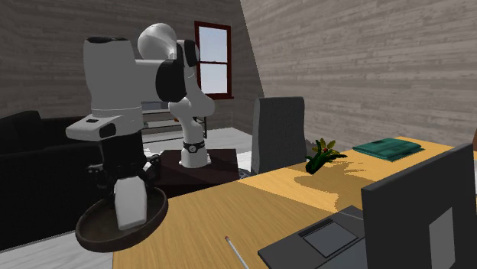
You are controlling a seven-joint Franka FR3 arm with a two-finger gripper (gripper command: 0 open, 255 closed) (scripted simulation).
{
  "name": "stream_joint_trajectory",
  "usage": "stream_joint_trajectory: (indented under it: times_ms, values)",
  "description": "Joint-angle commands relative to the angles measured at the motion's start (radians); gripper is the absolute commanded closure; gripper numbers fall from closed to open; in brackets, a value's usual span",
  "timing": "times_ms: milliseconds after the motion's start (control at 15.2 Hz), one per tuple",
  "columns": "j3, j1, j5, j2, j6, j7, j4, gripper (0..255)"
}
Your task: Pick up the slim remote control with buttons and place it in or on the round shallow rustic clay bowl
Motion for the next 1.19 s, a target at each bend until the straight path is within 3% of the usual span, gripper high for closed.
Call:
stream_joint_trajectory:
  times_ms: [0,330,594,1122]
  values:
    - [0.0,0.0,0.0,0.0,0.0,0.0,0.0,0]
    - [0.0,0.0,0.0,0.0,0.0,0.0,0.0,0]
    - [0.005,0.001,0.009,-0.036,-0.109,-0.006,0.074,0]
    - [0.005,0.001,0.009,-0.036,-0.109,-0.006,0.074,0]
